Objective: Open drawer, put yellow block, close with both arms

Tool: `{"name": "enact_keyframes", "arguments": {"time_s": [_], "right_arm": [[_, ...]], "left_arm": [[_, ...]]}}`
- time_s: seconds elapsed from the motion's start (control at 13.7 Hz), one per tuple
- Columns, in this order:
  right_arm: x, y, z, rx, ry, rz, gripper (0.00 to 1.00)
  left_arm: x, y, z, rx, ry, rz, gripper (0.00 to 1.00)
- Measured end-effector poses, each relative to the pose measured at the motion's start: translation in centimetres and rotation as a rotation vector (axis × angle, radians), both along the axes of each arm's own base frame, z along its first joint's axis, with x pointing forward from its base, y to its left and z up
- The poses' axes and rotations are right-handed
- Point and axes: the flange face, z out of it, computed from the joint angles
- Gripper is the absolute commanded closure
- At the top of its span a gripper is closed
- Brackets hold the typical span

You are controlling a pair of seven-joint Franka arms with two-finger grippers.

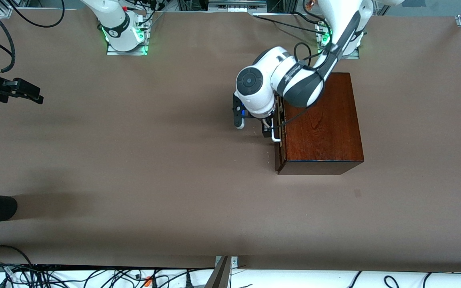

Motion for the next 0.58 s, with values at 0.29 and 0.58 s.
{"name": "enact_keyframes", "arguments": {"time_s": [0.29,0.58], "right_arm": [[0.0,0.0,0.0,0.0,0.0,0.0,0.0],[0.0,0.0,0.0,0.0,0.0,0.001,0.0]], "left_arm": [[-1.9,0.9,9.0,0.043,-0.031,0.325,0.0],[-1.7,5.0,15.8,0.124,-0.064,0.566,0.0]]}}
